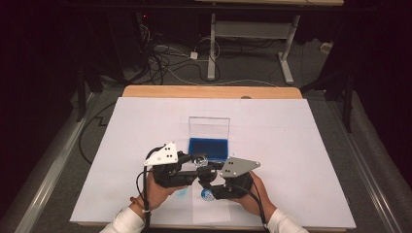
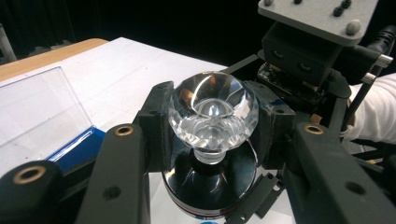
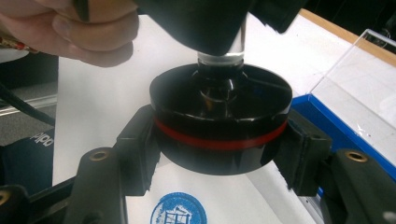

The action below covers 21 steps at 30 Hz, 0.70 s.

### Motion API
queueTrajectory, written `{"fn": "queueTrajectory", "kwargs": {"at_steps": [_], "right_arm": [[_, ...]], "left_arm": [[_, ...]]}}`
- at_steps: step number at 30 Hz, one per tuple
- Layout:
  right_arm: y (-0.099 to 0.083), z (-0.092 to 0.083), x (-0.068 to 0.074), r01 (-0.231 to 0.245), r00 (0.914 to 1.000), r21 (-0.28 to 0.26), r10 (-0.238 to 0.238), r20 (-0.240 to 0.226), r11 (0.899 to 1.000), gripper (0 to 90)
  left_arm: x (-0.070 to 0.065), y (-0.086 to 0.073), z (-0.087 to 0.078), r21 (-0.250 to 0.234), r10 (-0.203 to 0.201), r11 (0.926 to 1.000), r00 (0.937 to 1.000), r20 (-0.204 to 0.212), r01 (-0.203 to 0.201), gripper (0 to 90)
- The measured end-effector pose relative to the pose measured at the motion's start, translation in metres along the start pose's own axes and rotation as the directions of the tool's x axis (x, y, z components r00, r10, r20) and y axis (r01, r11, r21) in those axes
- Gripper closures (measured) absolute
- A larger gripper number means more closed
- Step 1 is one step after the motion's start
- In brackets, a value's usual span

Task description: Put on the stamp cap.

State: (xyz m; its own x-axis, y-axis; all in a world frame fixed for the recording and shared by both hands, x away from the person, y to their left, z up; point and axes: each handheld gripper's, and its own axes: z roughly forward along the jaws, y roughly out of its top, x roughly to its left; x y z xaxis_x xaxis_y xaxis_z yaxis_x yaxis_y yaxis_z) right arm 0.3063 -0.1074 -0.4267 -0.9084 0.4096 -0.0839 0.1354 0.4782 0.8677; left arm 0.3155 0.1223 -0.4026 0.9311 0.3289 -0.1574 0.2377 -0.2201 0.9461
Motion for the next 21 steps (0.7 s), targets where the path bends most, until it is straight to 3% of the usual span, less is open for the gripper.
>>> {"fn": "queueTrajectory", "kwargs": {"at_steps": [6, 11, 21], "right_arm": [[0.0001, -0.0003, 0.0014, 0.006, 0.9999, 0.003, -0.006, 0.010, 1.000, 38.4], [0.0009, -0.0023, 0.0010, 0.012, 0.9999, 0.003, -0.012, 0.012, 1.000, 38.5], [0.0013, -0.0024, 0.0028, 0.024, 0.9996, 0.026, -0.024, 0.012, 0.999, 38.6]], "left_arm": [[0.0009, 0.0000, -0.0001, 0.008, 0.004, 1.0000, 1.0000, 0.002, -0.004, 54.1], [0.0034, -0.0018, -0.0015, -0.007, -0.020, 0.9998, 0.9997, 0.014, 0.021, 54.1], [-0.0017, -0.0025, -0.0005, 0.008, 0.016, 0.9998, 0.9999, -0.004, -0.016, 54.2]]}}
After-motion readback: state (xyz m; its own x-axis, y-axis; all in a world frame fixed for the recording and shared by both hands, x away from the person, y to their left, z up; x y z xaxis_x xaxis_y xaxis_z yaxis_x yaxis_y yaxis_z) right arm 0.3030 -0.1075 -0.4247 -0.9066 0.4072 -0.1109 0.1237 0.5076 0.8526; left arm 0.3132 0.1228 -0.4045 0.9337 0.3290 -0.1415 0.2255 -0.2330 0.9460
